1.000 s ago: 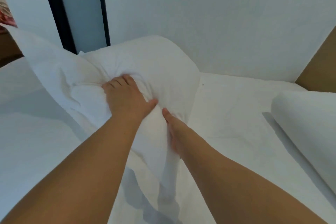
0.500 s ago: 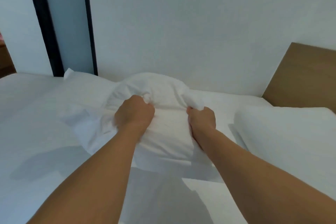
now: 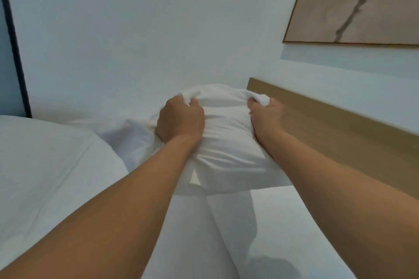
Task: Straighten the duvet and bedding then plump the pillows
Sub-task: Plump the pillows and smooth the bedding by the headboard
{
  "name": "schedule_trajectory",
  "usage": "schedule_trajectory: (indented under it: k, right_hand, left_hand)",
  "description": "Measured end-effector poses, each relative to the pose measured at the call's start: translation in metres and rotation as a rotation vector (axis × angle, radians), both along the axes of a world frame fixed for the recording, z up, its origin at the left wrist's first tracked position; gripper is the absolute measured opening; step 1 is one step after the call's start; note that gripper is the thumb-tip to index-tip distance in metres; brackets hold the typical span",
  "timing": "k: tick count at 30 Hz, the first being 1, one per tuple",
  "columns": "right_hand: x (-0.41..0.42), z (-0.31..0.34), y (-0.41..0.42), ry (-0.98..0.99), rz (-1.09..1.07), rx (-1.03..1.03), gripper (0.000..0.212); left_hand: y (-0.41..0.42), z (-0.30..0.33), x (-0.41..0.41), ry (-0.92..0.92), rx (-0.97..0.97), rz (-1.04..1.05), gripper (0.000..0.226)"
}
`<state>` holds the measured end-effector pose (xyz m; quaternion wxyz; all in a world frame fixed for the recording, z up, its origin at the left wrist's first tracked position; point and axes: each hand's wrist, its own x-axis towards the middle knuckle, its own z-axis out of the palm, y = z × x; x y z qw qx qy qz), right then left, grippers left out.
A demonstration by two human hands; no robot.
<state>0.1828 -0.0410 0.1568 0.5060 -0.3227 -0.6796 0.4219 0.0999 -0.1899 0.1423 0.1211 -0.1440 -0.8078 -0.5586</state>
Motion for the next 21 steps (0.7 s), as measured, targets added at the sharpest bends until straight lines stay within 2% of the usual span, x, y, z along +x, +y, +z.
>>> schedule_trajectory:
  k: [3,6,9,11,13,14,15,17,19,21]
  right_hand:
    - [0.071,0.021,0.016,0.113,-0.020,0.099,0.020]
    - [0.138,0.049,0.046,0.132,-0.082,0.190,0.024]
    - [0.199,0.069,0.091,-0.072,-0.297,0.364,0.035]
    - [0.236,0.062,0.126,-0.331,-0.449,0.468,0.035]
    - [0.271,0.025,0.162,-0.678,-0.612,0.446,0.034]
    - [0.285,-0.006,0.177,-0.818,-0.628,0.355,0.039]
    - [0.295,-0.042,0.185,-0.932,-0.571,0.227,0.049]
    - [0.302,-0.120,0.184,-1.108,-0.332,0.038,0.064]
    - [0.300,-0.181,0.177,-1.190,-0.217,0.036,0.063]
    - [0.294,-0.207,0.175,-1.136,-0.255,0.107,0.060]
  left_hand:
    - [0.019,0.012,0.069,0.107,0.098,0.003,0.028]
    - [0.046,0.035,0.134,0.125,0.177,-0.022,0.031]
    - [0.086,0.050,0.195,0.095,0.169,-0.122,0.031]
    - [0.118,0.039,0.226,0.096,0.007,-0.305,0.035]
    - [0.148,0.005,0.244,-0.033,-0.263,-0.632,0.036]
    - [0.158,-0.020,0.246,-0.135,-0.413,-0.757,0.037]
    - [0.164,-0.048,0.244,-0.194,-0.560,-0.790,0.040]
    - [0.168,-0.106,0.233,-0.202,-0.762,-0.637,0.055]
    - [0.171,-0.147,0.225,-0.368,-0.695,-0.581,0.075]
    - [0.185,-0.171,0.220,-0.548,-0.489,-0.637,0.081]
